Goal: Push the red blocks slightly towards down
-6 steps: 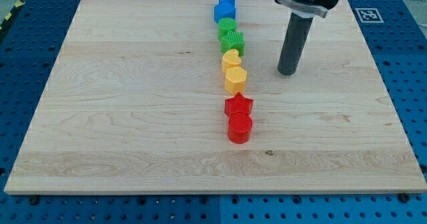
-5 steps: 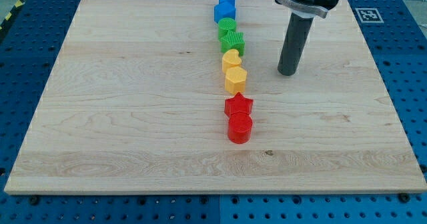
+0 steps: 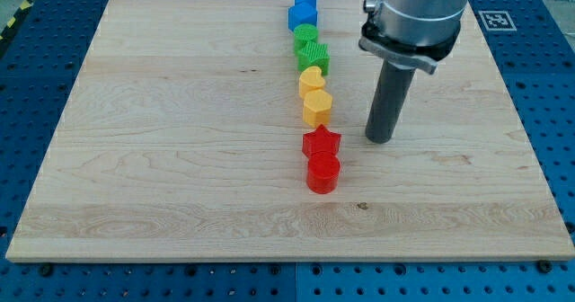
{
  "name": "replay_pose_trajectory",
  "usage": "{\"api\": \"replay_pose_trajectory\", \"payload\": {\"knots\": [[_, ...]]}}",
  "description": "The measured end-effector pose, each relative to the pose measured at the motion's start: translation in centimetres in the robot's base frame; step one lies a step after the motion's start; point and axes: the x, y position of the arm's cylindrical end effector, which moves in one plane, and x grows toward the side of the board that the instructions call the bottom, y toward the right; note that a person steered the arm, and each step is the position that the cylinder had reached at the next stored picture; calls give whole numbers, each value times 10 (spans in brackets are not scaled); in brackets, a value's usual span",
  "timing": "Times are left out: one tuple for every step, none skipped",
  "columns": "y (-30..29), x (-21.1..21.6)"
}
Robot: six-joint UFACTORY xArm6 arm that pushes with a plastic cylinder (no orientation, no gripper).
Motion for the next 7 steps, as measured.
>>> {"api": "replay_pose_trajectory", "payload": {"knots": [[-7, 2], [-7, 2], [-12, -8], [-20, -10], [-39, -10], [-43, -10], [-43, -4]]}}
